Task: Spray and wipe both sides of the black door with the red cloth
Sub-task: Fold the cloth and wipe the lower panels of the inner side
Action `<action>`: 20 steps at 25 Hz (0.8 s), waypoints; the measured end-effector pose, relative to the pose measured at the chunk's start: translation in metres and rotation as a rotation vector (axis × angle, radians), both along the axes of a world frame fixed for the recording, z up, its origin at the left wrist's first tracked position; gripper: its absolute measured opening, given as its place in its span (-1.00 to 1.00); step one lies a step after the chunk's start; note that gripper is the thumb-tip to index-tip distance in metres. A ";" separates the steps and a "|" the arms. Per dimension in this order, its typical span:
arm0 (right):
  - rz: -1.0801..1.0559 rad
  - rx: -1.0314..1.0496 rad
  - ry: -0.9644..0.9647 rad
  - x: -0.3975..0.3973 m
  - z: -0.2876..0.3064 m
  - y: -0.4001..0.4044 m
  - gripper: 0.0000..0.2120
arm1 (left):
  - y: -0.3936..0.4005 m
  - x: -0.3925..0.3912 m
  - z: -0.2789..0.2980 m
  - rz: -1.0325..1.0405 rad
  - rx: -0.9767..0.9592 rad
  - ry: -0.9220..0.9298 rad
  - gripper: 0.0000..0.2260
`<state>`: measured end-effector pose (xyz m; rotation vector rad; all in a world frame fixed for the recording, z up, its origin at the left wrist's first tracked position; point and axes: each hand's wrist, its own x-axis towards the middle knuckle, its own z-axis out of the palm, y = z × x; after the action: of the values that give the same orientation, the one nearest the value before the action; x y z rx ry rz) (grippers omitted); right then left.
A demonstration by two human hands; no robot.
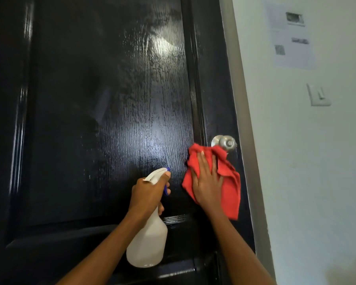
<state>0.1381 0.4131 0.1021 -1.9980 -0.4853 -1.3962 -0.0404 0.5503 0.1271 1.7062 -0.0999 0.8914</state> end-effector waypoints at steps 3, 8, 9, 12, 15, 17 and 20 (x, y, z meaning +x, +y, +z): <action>-0.014 -0.050 -0.023 -0.003 -0.076 -0.009 -0.38 | 0.002 -0.006 0.000 -0.001 -0.003 0.006 -0.80; 0.116 0.002 -0.075 0.001 -0.033 0.009 -0.42 | 0.009 -0.011 0.017 -0.014 -0.018 -0.046 -0.90; 0.136 0.039 -0.072 0.000 -0.008 0.014 -0.42 | 0.012 -0.010 0.021 -0.009 -0.017 -0.054 -0.89; 0.143 0.111 -0.078 -0.004 0.064 0.024 -0.42 | 0.017 -0.007 0.032 0.005 -0.022 -0.068 -0.89; 0.185 0.095 -0.117 -0.005 0.123 0.021 -0.45 | 0.013 0.001 0.050 -0.011 0.000 -0.097 -0.90; 0.174 0.078 -0.154 -0.002 0.162 0.016 -0.44 | 0.010 0.009 0.062 -0.012 0.038 -0.107 -0.86; 0.196 0.044 -0.162 0.002 0.216 0.011 -0.43 | 0.004 0.018 0.076 0.000 0.074 -0.115 -0.75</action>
<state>0.1397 0.4241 0.3183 -1.7583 -0.6972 -1.4384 -0.0229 0.5542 0.2029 1.7228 -0.2125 0.9959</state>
